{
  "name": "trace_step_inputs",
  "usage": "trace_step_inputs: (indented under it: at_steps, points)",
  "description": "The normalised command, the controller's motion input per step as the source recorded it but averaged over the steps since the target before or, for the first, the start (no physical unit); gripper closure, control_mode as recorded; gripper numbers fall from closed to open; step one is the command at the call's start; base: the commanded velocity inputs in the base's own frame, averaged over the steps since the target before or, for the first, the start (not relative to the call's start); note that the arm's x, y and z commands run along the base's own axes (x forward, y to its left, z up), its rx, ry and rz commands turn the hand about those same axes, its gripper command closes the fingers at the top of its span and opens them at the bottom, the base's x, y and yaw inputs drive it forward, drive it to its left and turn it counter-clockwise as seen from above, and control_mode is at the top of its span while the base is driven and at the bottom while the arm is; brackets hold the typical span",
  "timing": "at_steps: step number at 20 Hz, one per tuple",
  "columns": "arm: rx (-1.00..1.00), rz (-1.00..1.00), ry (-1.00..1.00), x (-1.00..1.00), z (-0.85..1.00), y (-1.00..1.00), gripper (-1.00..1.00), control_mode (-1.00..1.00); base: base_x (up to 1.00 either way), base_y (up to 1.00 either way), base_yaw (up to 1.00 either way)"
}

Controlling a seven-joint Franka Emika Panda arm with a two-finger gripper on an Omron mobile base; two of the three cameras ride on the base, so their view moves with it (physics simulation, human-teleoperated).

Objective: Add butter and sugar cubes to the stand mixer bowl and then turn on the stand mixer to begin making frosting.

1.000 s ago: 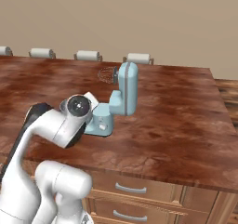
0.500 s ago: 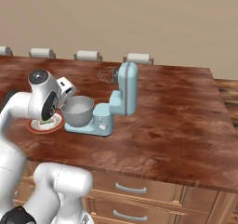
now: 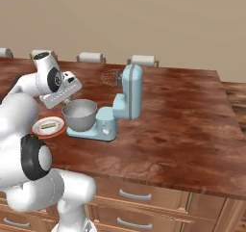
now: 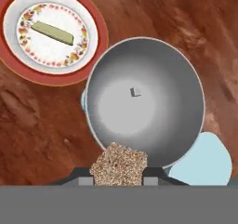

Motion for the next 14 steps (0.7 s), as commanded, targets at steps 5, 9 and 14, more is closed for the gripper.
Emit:
trace_step_inputs:
  at_steps: [5, 9, 14]
  points:
    - [-0.08, -0.10, 0.32, 0.79, -0.39, 0.00, 1.00, -1.00, 0.00, 0.00, 0.00]
    - [0.00, -0.07, 0.24, 0.50, -0.75, 0.00, 1.00, -1.00, 0.00, 0.00, 0.00]
    - [0.00, -0.02, 0.05, 0.15, -0.55, 0.00, 1.00, -1.00, 0.00, 0.00, 0.00]
